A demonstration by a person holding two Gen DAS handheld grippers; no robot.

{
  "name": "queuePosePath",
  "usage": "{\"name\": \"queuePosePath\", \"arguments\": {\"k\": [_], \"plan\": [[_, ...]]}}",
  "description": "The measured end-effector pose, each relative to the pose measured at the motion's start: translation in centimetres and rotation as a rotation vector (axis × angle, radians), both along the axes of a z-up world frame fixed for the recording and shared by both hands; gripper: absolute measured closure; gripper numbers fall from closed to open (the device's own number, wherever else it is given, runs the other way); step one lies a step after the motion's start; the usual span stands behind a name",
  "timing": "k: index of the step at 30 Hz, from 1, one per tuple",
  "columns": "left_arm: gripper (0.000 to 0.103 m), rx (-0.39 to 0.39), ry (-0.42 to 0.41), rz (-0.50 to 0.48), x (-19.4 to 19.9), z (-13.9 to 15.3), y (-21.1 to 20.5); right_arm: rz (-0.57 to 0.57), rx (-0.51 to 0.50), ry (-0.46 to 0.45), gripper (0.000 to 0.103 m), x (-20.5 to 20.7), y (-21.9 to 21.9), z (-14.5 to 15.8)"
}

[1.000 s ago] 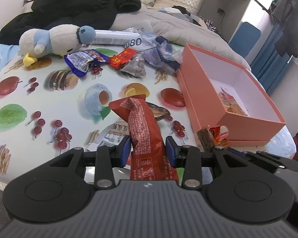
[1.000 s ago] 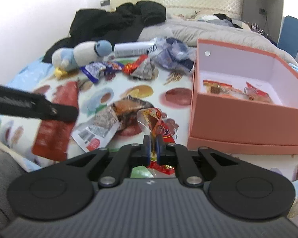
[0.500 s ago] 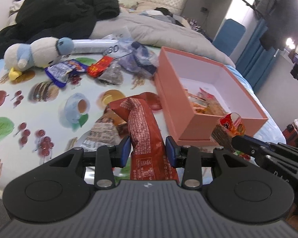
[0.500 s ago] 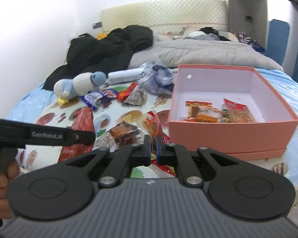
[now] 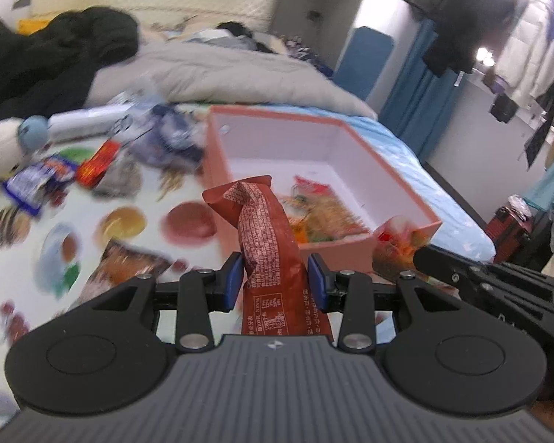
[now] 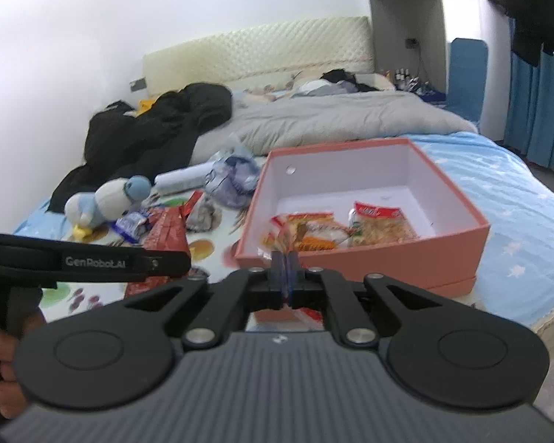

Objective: Organize snacks
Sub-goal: 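Carry the red-and-yellow pack over the pink box while the left tool carries the sausage pack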

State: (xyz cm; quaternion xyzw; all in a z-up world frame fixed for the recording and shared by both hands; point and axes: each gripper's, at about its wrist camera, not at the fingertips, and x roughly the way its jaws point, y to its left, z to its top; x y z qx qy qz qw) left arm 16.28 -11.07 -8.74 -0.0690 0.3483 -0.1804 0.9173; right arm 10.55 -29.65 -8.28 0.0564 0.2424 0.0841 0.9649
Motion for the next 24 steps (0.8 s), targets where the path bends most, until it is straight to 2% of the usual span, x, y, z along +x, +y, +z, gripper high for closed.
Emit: {"name": "queuePosePath", "arguments": {"k": [5,9,14,24], "plan": [[0.060,-0.009,-0.046,-0.047,3.4,1.4,-2.0,-0.031,0.003,-0.058,0.100,2.3,-1.8,1.1],[0.060,-0.003,-0.040,-0.040,6.0,1.5,-2.8,-0.054,-0.026,-0.074,0.100,5.4,-2.9,0.9],[0.060,0.017,0.006,-0.039,7.1,-0.1,-3.1,-0.076,0.034,-0.010,0.100,7.1,-5.0,-1.2],[0.060,0.011,0.071,-0.044,5.3,-3.8,-2.1,0.005,0.124,0.151,0.096,3.8,-5.5,-8.0]]}}
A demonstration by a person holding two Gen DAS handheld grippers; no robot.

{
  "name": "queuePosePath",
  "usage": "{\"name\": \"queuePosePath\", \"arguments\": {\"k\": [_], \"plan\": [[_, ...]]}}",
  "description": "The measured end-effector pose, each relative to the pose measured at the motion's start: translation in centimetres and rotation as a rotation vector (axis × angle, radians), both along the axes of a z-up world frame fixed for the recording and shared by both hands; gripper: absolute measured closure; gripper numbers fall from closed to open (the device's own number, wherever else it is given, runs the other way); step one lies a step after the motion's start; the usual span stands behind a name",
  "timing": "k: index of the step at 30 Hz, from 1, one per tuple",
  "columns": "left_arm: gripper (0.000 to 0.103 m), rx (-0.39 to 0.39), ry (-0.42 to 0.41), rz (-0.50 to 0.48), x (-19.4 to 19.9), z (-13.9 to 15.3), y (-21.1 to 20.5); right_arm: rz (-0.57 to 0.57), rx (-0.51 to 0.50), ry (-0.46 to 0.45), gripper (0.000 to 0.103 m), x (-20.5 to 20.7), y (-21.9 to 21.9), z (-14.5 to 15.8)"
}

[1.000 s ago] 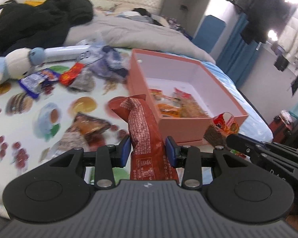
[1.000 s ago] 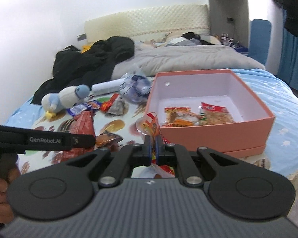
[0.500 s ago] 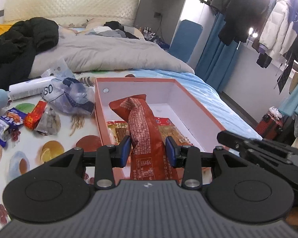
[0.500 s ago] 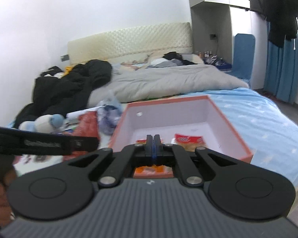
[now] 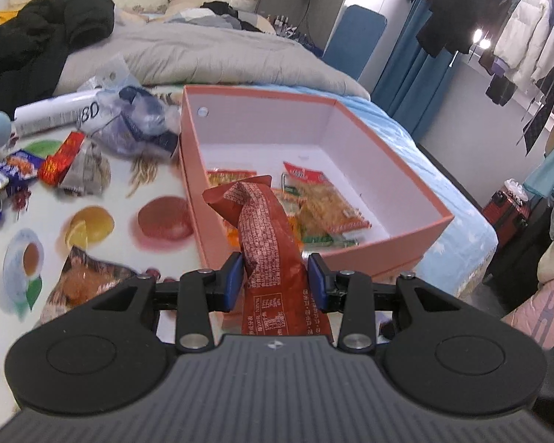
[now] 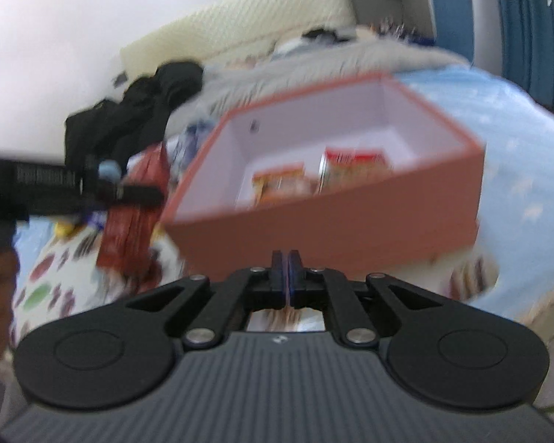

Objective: Organize snacks
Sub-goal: 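Carry the red-and-yellow pack over the pink box while the left tool carries the sausage pack, then open the right tool then the left tool to drop both packs into the box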

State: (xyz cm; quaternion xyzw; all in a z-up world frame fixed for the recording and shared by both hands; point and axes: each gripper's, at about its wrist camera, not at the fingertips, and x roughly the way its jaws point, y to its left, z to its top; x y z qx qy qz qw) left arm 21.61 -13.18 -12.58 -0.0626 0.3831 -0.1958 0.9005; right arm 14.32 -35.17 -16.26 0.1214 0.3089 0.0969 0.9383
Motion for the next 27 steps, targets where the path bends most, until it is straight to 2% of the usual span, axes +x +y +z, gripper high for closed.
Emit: {"name": "queuePosePath", "arguments": {"k": [3,7,9,10,11,18,23,27], "plan": [[0.060,0.013,0.004,0.004,-0.6,-0.4,0.4,0.018,-0.004,0.049,0.094,-1.2,0.4,-1.9],[0.060,0.019,-0.003,0.011,-1.5,-0.4,1.0,0.033,0.007,0.067,0.093,-2.4,0.6,-2.8],[0.060,0.010,-0.002,0.013,-1.9,-0.2,1.2,0.020,-0.002,0.070,0.067,-2.7,0.6,-2.7],[0.060,0.007,-0.004,0.012,-2.1,0.0,1.3,0.017,0.005,0.065,0.045,-2.8,0.6,-2.6],[0.060,0.005,-0.007,0.011,-2.2,0.1,1.3,0.016,0.015,0.052,0.042,-3.0,0.5,-2.4],[0.060,-0.015,-0.040,-0.007,-1.6,1.6,0.7,0.015,0.010,-0.001,0.042,-2.4,0.0,0.3],[0.060,-0.021,-0.079,-0.040,1.1,3.0,-0.9,-0.001,-0.029,-0.045,0.042,-0.8,0.1,3.3],[0.060,-0.008,-0.057,-0.081,4.4,3.3,-2.8,-0.026,-0.034,-0.076,0.042,1.0,-0.5,5.3]]}}
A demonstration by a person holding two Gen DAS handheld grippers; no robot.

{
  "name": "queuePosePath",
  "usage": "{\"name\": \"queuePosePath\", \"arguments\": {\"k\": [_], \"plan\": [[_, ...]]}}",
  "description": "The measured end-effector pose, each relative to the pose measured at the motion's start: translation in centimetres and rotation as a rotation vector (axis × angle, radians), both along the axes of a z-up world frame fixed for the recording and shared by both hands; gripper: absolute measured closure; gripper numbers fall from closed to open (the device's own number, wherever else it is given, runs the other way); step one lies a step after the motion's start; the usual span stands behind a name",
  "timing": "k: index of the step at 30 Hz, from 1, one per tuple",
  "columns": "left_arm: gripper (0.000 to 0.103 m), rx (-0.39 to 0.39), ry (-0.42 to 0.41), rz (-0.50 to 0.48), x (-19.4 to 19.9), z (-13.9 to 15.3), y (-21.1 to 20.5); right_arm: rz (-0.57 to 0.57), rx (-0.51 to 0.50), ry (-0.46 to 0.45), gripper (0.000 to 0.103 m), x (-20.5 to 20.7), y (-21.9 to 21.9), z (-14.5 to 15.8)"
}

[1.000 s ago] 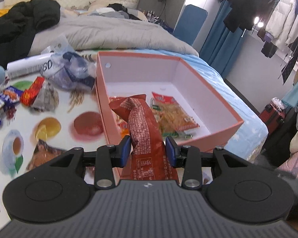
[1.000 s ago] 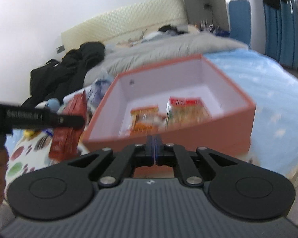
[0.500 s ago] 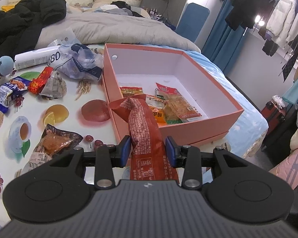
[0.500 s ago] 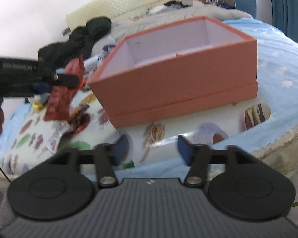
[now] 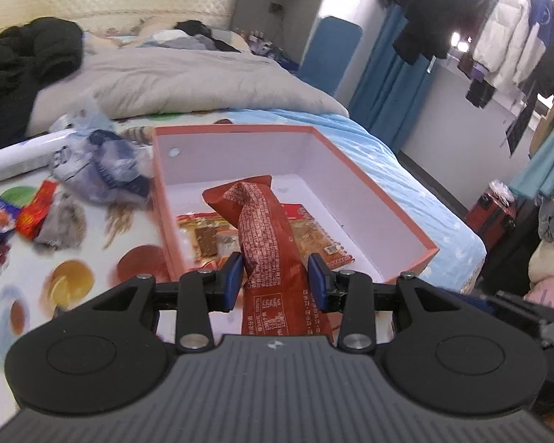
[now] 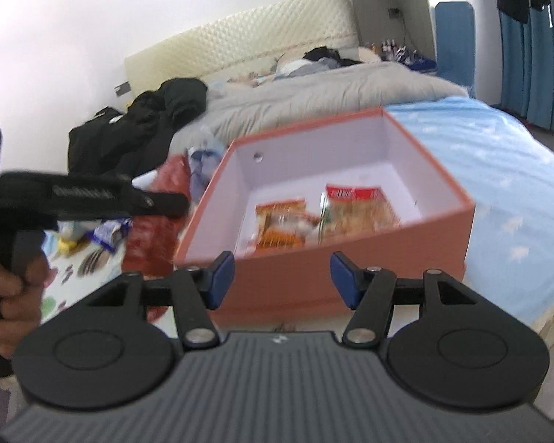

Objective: Organize snacks
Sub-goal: 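Open the right tool then the left tool to drop both packs into the box, then withdraw both open tools from the pink box toward the snack pile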

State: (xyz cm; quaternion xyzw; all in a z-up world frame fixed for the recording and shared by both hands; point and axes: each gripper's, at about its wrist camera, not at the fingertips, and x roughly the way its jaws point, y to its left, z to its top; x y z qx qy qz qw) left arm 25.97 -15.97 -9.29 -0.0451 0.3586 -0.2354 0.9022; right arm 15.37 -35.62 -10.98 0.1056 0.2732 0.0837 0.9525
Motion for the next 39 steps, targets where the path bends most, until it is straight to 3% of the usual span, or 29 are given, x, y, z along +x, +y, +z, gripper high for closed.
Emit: {"name": "queuePosePath", "arguments": {"k": [9,12,14,15,30,39], "plan": [[0.059,0.068,0.061,-0.031,4.4,-1.6,-3.0,-0.065,-0.015,0.032,0.042,4.0,-1.4,1.0],[0.051,0.072,0.064,-0.017,4.8,-1.8,-3.0,-0.063,-0.019,0.039,0.042,4.4,-1.5,0.9],[0.039,0.076,0.055,-0.009,4.6,-1.8,-2.8,-0.060,-0.016,0.040,0.042,4.3,-1.5,0.9],[0.039,0.076,0.044,-0.006,4.4,-1.6,-2.6,-0.060,-0.015,0.040,0.042,4.3,-1.6,0.8],[0.039,0.013,-0.053,0.098,-5.6,0.4,3.7,0.008,-0.006,-0.031,0.042,-1.4,2.4,0.3],[0.039,-0.007,-0.023,0.190,-11.7,-0.4,9.4,0.097,0.012,-0.032,0.042,-5.5,6.8,0.2]]}}
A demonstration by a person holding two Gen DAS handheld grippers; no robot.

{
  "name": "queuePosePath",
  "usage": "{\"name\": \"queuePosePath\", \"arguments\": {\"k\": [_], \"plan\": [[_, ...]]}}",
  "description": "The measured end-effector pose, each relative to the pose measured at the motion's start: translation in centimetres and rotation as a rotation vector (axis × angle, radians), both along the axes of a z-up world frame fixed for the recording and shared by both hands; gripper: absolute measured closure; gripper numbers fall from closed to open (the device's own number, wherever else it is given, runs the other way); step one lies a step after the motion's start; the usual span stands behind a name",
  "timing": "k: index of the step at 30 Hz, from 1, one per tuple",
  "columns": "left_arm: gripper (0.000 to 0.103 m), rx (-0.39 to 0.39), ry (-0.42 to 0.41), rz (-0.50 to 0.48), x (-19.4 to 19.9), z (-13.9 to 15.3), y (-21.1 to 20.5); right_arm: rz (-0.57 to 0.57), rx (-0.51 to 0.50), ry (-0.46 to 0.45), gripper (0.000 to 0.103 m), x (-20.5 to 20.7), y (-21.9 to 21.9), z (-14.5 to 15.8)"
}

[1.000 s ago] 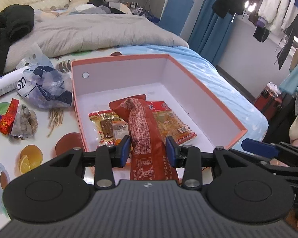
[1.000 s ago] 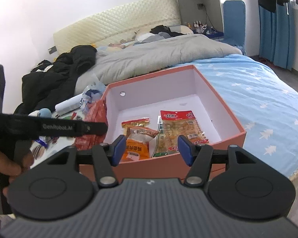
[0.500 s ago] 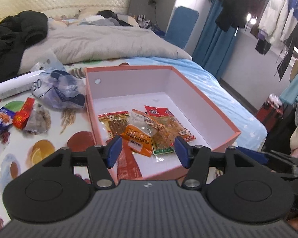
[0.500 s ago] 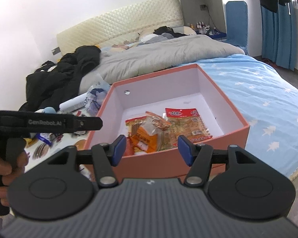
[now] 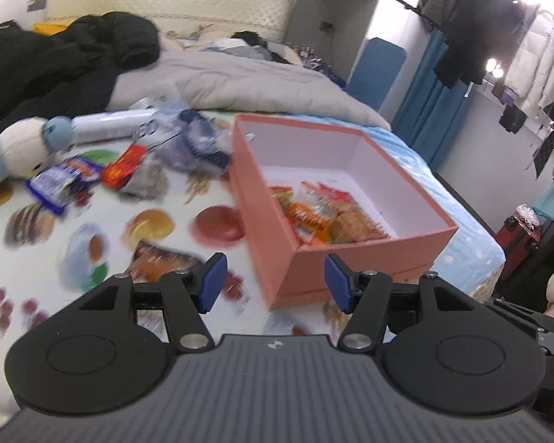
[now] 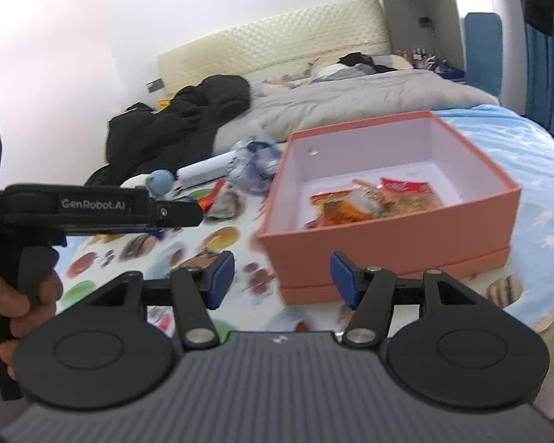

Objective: Organize snacks
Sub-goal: 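Withdraw both open tools from the pink box toward the snack pile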

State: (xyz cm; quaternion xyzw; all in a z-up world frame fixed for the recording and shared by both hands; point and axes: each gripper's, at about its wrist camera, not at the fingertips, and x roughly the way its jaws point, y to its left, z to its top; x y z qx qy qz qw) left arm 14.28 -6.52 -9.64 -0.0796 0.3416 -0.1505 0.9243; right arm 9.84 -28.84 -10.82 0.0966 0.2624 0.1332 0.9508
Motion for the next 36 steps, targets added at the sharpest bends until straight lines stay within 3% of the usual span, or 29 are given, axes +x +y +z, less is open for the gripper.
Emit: {"name": "queuePosePath", "arguments": {"k": [7,13,18,22,36], "plan": [[0.039,-0.001,0.035,0.072,-1.8,-1.8,4.4,0.082,-0.019,0.044,0.042,-1.2,3.5,-0.8],[0.038,0.071,0.058,0.138,0.6,-3.7,8.8,0.167,-0.035,0.064,0.042,-0.6,7.3,-1.9],[0.030,0.123,0.068,0.176,4.1,-5.3,12.9,0.232,-0.039,0.096,0.039,1.6,10.7,-2.9],[0.020,0.193,0.085,0.193,7.9,-7.0,15.5,0.223,-0.042,0.129,0.017,4.2,12.5,-4.0],[0.011,0.423,0.068,0.131,22.2,-11.5,20.6,0.105,0.029,0.336,0.016,13.0,16.8,-9.2]]}}
